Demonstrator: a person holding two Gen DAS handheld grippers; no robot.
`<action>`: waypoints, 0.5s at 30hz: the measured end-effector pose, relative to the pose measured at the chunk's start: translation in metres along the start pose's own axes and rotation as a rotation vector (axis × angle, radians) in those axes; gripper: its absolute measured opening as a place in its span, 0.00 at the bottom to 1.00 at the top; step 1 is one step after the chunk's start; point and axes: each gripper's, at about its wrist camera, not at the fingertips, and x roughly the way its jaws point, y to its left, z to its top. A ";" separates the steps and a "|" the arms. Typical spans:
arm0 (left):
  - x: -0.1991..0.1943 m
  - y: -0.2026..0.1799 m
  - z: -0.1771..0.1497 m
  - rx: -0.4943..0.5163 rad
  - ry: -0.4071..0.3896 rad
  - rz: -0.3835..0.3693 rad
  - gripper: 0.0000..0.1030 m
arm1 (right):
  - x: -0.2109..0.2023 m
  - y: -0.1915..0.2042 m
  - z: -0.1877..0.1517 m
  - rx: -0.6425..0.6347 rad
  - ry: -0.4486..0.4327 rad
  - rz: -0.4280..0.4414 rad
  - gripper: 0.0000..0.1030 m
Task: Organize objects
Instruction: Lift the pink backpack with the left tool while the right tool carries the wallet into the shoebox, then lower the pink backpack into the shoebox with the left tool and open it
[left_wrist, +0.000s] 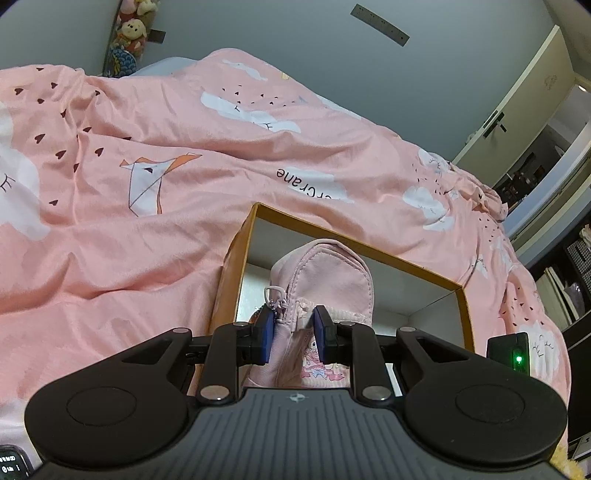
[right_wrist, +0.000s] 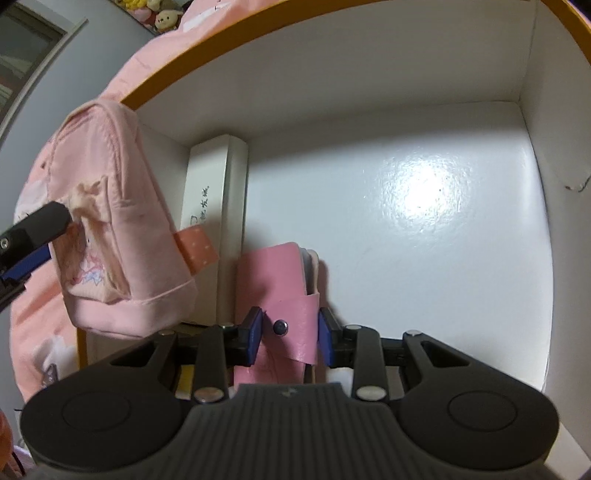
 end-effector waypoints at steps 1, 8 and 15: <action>0.000 0.000 0.000 0.001 0.000 -0.002 0.25 | 0.001 0.002 0.000 -0.008 0.009 -0.007 0.34; -0.001 0.001 0.001 -0.010 0.006 -0.019 0.25 | 0.000 0.007 0.000 -0.064 0.024 -0.051 0.44; -0.003 0.000 0.002 -0.019 0.013 -0.050 0.25 | -0.004 0.002 -0.004 -0.093 0.058 -0.051 0.33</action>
